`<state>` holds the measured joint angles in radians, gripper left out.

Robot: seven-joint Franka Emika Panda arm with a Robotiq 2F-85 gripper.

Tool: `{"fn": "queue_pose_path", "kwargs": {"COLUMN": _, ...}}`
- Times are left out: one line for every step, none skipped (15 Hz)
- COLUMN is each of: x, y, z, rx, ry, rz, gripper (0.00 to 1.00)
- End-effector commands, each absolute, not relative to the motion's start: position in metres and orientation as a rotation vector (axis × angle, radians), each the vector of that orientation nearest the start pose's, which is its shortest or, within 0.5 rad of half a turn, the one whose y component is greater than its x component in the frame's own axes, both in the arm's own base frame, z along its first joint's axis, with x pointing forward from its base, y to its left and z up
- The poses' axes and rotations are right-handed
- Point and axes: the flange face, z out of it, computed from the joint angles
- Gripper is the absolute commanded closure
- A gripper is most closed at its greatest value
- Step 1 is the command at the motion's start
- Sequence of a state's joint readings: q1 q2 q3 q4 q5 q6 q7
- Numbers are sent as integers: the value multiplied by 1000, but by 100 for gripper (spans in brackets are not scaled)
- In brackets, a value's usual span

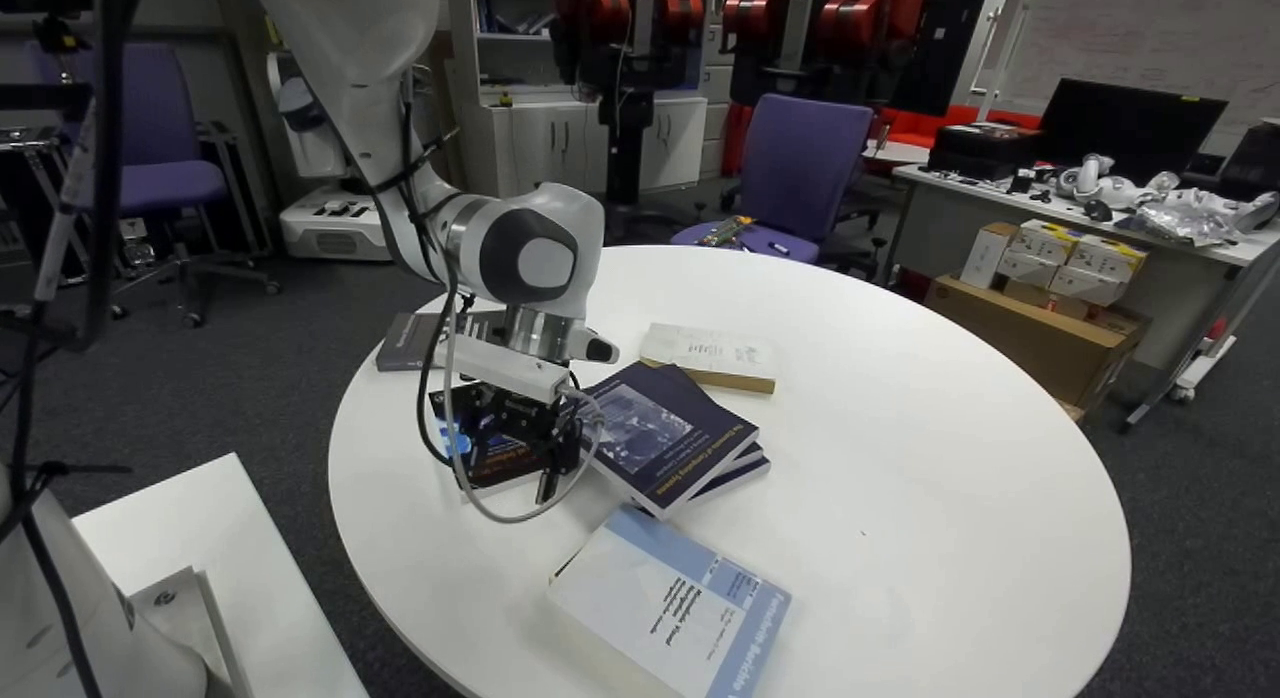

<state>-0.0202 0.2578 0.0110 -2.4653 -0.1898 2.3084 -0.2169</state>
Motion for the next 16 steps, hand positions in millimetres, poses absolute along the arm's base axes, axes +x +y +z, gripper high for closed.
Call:
{"fn": "queue_pose_path", "kwargs": {"x": 433, "y": -11, "z": 168, "rx": -3141, "ry": -396, "rz": 510, "gripper": 0}}
{"fn": "queue_pose_path", "kwargs": {"x": 435, "y": -11, "z": 168, "rx": -3154, "ry": -342, "rz": 468, "gripper": 0}}
{"fn": "queue_pose_path", "kwargs": {"x": 436, "y": -11, "z": 167, "rx": -3166, "ry": -285, "rz": 428, "gripper": 0}}
{"fn": "queue_pose_path", "kwargs": {"x": 438, "y": -10, "z": 167, "rx": -3178, "ry": -236, "rz": 390, "gripper": 0}}
{"fn": "queue_pose_path", "kwargs": {"x": 438, "y": -10, "z": 166, "rx": -3191, "ry": -175, "rz": 346, "gripper": 0}}
{"fn": "queue_pose_path", "kwargs": {"x": 439, "y": -11, "z": 166, "rx": -3207, "ry": -118, "rz": 292, "gripper": 0}}
{"fn": "queue_pose_path", "kwargs": {"x": 439, "y": -10, "z": 166, "rx": -3213, "ry": -66, "rz": 251, "gripper": 0}}
{"fn": "queue_pose_path", "kwargs": {"x": 439, "y": -10, "z": 166, "rx": -3216, "ry": 0, "rz": 204, "gripper": 0}}
{"fn": "queue_pose_path", "kwargs": {"x": 439, "y": -10, "z": 166, "rx": -3207, "ry": 71, "rz": 173, "gripper": 0}}
{"fn": "queue_pose_path", "kwargs": {"x": 439, "y": -9, "z": 165, "rx": -3206, "ry": 114, "rz": 161, "gripper": 0}}
{"fn": "queue_pose_path", "kwargs": {"x": 438, "y": -9, "z": 164, "rx": -3204, "ry": 150, "rz": 148, "gripper": 0}}
{"fn": "queue_pose_path", "kwargs": {"x": 437, "y": -10, "z": 164, "rx": -3201, "ry": 191, "rz": 137, "gripper": 0}}
{"fn": "queue_pose_path", "kwargs": {"x": 436, "y": -10, "z": 164, "rx": -3200, "ry": 235, "rz": 127, "gripper": 0}}
{"fn": "queue_pose_path", "kwargs": {"x": 436, "y": -10, "z": 164, "rx": -3201, "ry": 273, "rz": 116, "gripper": 0}}
{"fn": "queue_pose_path", "kwargs": {"x": 436, "y": -11, "z": 164, "rx": -3201, "ry": 327, "rz": 91, "gripper": 0}}
{"fn": "queue_pose_path", "kwargs": {"x": 438, "y": -10, "z": 165, "rx": -3198, "ry": 385, "rz": 52, "gripper": 0}}
